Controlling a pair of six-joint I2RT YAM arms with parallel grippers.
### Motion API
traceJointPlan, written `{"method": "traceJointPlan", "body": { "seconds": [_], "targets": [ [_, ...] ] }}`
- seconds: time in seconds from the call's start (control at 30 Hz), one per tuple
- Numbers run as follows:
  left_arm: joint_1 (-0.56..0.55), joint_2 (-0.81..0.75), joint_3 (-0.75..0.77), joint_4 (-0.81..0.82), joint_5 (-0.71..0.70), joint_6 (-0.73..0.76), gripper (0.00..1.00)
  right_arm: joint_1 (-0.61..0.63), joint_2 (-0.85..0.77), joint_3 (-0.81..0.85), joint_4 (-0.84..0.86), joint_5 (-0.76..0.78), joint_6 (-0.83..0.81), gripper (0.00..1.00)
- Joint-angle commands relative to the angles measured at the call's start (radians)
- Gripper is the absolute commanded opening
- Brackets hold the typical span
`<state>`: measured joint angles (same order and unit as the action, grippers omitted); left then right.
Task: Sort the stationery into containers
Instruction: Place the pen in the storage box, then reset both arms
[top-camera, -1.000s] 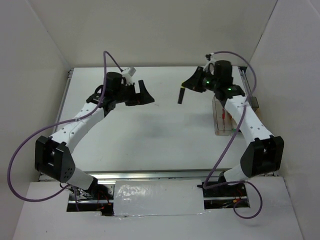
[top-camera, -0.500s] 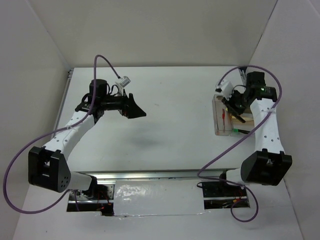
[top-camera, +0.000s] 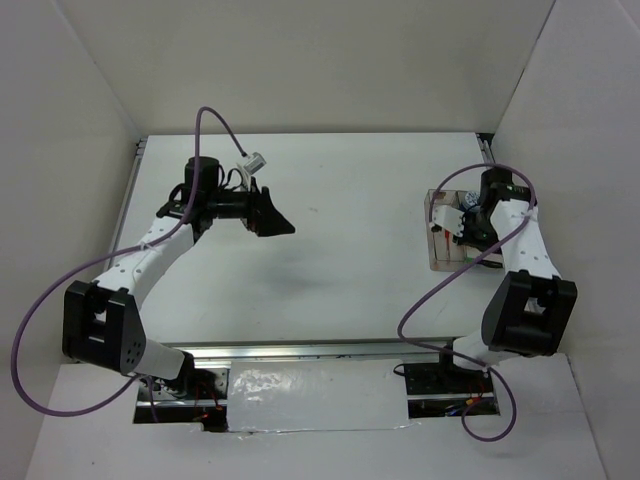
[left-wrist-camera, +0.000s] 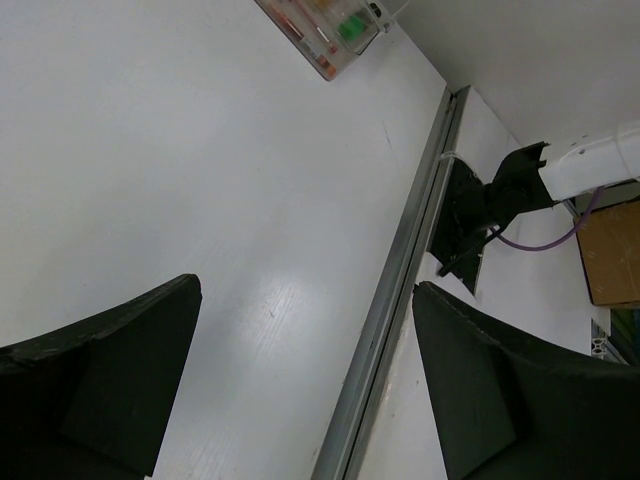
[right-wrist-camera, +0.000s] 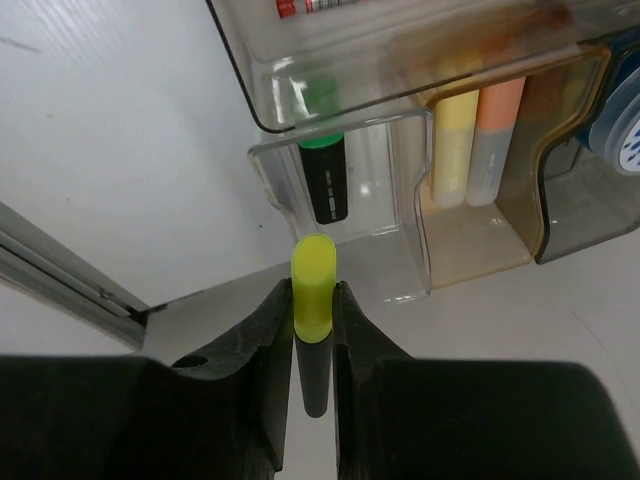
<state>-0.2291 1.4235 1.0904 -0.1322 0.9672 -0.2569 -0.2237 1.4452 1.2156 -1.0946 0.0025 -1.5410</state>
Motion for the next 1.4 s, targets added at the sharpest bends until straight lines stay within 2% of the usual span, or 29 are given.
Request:
{"method": "traceJointPlan", "body": {
  "seconds": [0.0,0.17,0.47,0.6,0.67,0.7,0.8,0.9,1.07,1.13,1.17,1.23,1.27,1.3,1.37],
  "targets": [
    [-0.007,0.012,0.035,0.054,0.028,0.024,0.99,0.015,0.041,0.009,0.078,0.096,-0.042,0.01],
    [-0.01,0.037,0.055,0.022,-0.01,0.018,0.99,0.037,0.101,0.016,0.099,0.154,-0.028,0.03],
    [0.002,0.049,0.074,-0.004,-0.018,0.034,0.99,0.095,0.228,0.076,0.064,0.221,0.09,0.05],
    [0.01,0.048,0.083,-0.015,-0.019,0.042,0.99,0.116,0.29,0.125,0.029,0.26,0.153,0.1],
    [0.013,0.046,0.085,-0.015,-0.021,0.044,0.99,0.125,0.308,0.136,0.016,0.271,0.17,0.17],
    [0.013,0.045,0.089,-0.017,-0.024,0.045,0.99,0.129,0.308,0.133,0.016,0.283,0.185,0.26],
    [0.011,0.043,0.095,-0.026,-0.042,0.045,0.99,0.138,0.305,0.114,0.039,0.294,0.19,0.39],
    [0.011,0.035,0.117,-0.047,-0.068,0.05,0.99,0.141,0.293,0.117,0.05,0.287,0.19,0.44],
    [0.014,-0.001,0.15,-0.095,-0.131,0.034,0.99,0.149,0.242,0.191,0.0,0.278,0.202,0.45],
    [0.014,-0.029,0.177,-0.125,-0.165,0.051,0.99,0.153,0.219,0.307,-0.069,0.263,0.212,0.46],
    [0.014,-0.038,0.186,-0.144,-0.185,0.062,0.99,0.153,0.196,0.361,-0.102,0.213,0.232,0.46],
    [0.025,-0.057,0.209,-0.204,-0.241,0.094,0.99,0.156,0.19,0.586,-0.212,0.133,0.277,0.48],
    [0.031,-0.06,0.213,-0.222,-0.271,0.088,0.99,0.158,0.198,0.666,-0.244,0.04,0.353,0.5],
    [0.039,-0.06,0.218,-0.256,-0.345,0.065,0.99,0.161,0.202,0.809,-0.292,0.002,0.402,0.56],
    [0.076,-0.046,0.23,-0.297,-0.37,0.073,0.99,0.176,0.213,0.915,-0.321,-0.141,0.555,0.7]
  ]
}}
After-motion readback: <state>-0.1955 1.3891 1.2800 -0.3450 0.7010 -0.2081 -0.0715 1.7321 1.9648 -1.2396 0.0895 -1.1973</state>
